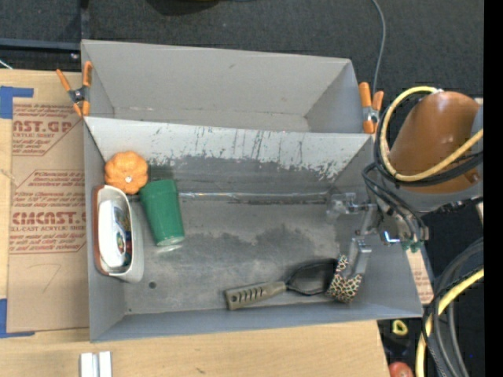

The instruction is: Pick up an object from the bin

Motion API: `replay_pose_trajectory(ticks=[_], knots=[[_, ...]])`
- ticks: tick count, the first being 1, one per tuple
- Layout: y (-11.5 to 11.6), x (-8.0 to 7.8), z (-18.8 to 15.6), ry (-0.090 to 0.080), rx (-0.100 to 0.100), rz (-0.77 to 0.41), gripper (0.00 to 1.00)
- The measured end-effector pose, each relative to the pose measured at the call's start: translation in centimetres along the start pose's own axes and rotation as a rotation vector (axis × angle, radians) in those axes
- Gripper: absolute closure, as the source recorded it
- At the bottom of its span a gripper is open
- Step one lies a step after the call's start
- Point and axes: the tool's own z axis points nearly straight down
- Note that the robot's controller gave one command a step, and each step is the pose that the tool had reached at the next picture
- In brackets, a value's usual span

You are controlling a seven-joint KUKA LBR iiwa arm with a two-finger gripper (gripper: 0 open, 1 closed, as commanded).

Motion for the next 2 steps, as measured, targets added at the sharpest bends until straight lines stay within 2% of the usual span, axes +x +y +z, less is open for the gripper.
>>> replay_pose_trajectory(ticks=[1, 2], knots=[[0.1, -0.2, -0.4, -0.008, 0.001, -0.002, 0.00], [0.9, 1.4, 12.4, -0.011, 0.000, -0.059, 0.00]])
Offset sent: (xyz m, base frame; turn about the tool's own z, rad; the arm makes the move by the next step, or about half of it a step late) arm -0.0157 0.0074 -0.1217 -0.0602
